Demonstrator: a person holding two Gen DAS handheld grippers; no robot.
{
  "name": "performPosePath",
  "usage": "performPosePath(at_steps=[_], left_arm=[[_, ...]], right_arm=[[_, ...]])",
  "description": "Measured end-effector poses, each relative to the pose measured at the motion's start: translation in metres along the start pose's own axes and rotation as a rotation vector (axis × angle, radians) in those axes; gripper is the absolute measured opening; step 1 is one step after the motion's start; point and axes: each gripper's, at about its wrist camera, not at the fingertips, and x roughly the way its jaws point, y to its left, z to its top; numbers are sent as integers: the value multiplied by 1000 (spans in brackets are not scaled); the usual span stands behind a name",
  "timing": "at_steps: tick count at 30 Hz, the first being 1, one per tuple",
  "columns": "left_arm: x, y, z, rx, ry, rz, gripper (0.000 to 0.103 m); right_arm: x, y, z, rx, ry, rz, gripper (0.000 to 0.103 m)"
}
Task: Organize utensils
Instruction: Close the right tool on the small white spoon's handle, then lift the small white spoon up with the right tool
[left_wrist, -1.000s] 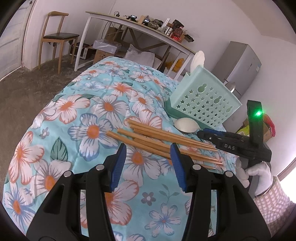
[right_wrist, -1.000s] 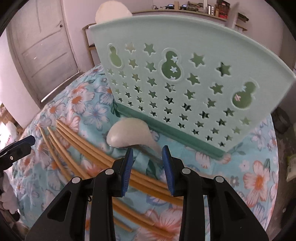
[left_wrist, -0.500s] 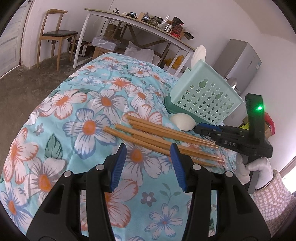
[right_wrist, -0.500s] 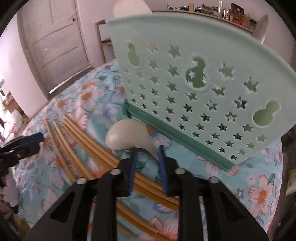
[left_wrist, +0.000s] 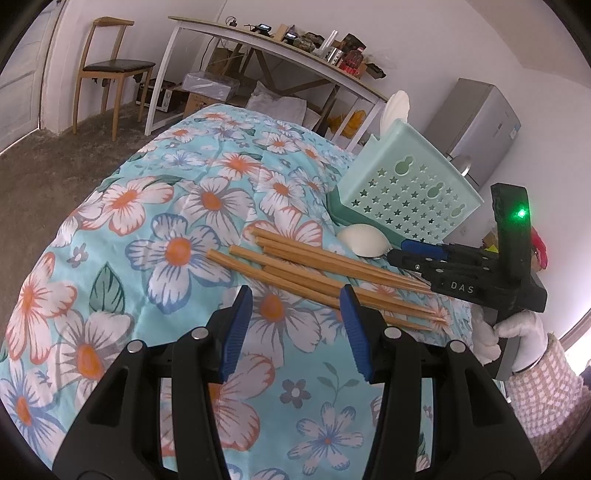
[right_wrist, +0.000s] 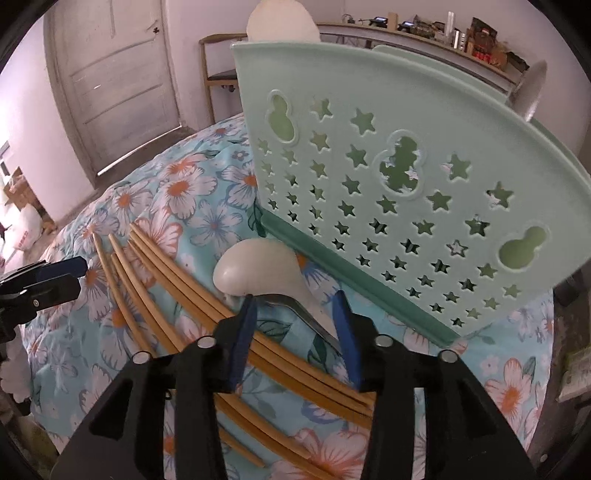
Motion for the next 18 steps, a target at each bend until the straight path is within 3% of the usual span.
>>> performPosePath(at_steps=[8,11,13,16,18], left_arm=[[1,-1,0,5,2,-4,47],[1,-1,0,-1,2,-3,47],[1,-1,0,-3,3,-3,47],[1,-1,0,-2,1,-3,47],[1,-1,0,-3,-2,-3,47]], right_arm=[[24,-3,3,-13,36,21,45],[27,8,4,-55,31,2,35],[24,12,5,-86,26,-18,17],[18,19,7,-123,13,-35,6],[15,24,7,-146,4,-48,5]])
